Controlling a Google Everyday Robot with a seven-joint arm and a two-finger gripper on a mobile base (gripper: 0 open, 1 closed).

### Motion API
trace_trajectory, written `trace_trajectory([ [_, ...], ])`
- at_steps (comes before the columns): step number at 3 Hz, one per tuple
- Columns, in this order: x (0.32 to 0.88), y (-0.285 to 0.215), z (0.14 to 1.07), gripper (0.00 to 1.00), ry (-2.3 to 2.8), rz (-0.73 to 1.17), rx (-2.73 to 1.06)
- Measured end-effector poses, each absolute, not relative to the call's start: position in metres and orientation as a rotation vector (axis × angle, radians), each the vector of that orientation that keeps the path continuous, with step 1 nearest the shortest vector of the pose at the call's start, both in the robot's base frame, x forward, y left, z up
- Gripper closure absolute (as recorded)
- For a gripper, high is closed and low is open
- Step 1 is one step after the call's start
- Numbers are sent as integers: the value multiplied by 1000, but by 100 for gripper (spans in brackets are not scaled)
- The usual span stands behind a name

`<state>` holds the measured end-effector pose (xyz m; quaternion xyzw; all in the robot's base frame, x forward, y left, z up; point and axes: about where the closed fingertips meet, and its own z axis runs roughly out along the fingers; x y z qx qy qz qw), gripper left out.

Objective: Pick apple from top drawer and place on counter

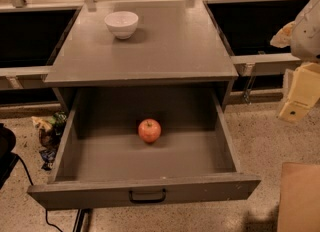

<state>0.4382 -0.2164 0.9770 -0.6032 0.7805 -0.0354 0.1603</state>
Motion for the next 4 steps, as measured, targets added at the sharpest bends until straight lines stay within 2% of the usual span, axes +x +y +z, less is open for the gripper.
trace_trajectory([
  [1,438,-216,977,0,2229,-101,-1723],
  [2,451,-195,948,0,2212,-41,-1691],
  [4,469,-115,833,0,2165,295,-1525],
])
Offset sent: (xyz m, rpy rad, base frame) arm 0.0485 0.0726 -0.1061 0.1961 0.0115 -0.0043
